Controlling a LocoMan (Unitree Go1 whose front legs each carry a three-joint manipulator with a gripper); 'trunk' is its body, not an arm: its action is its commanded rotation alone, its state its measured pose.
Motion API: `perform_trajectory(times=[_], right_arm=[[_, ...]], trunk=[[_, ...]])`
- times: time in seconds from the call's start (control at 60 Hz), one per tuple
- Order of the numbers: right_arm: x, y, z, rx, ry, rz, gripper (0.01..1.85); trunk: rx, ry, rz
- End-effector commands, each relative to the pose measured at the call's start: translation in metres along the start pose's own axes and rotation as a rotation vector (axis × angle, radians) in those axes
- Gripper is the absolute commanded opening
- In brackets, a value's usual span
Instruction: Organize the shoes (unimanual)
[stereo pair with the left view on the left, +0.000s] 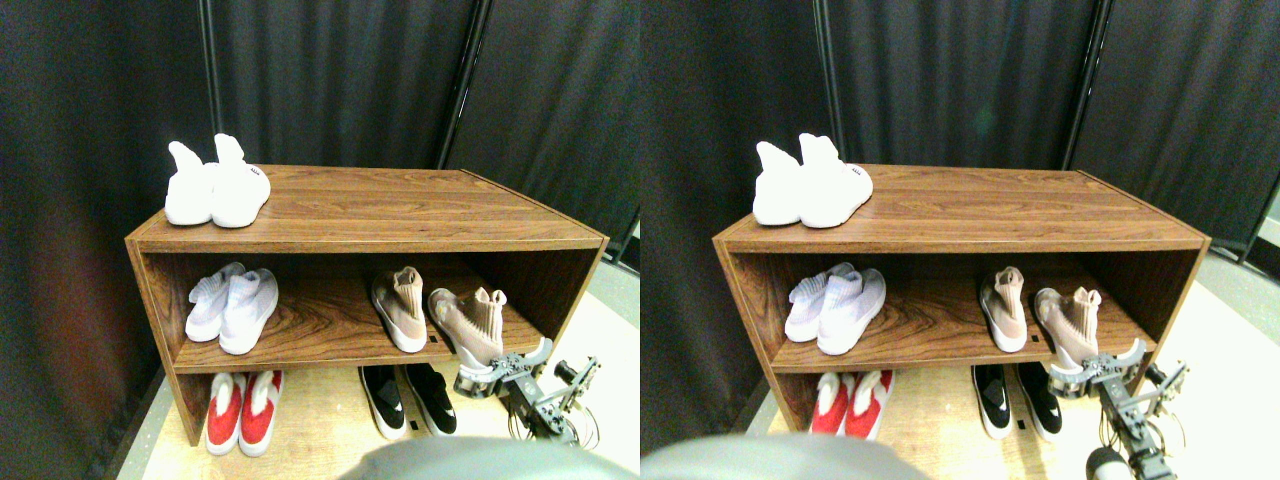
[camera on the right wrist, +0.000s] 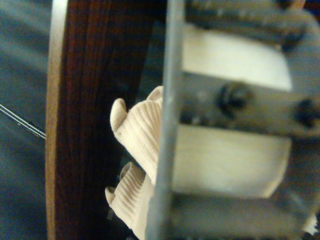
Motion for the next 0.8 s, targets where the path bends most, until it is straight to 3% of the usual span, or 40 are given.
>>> perform_trajectory(times=[0.017,0.133,0.2,0.383,0.667,0.8], right_arm=[[0.007,-0.005,-0.002,0.021,-0.015,0.003,1.66],[0.013,-0.01,-0.005,0.037,-0.028,-0.016,1.64],[0.016,-0.013,-0.006,0.05,-0.026,-0.019,1.49],[0.025,-0.016,-0.006,0.045,-0.012,-0.016,1.46],[0.032,-0.017,-0.005,0.012,-0.018,-0.018,1.63],[0.024,-0.013,-0.005,0.017,-0.011,-0.012,1.63]], trunk=[[-0.018,0.005,0.01],[-0.018,0.006,0.015],[-0.018,0.007,0.016],[-0.021,0.008,0.018],[-0.02,0.012,0.021],[-0.016,0.014,0.021]])
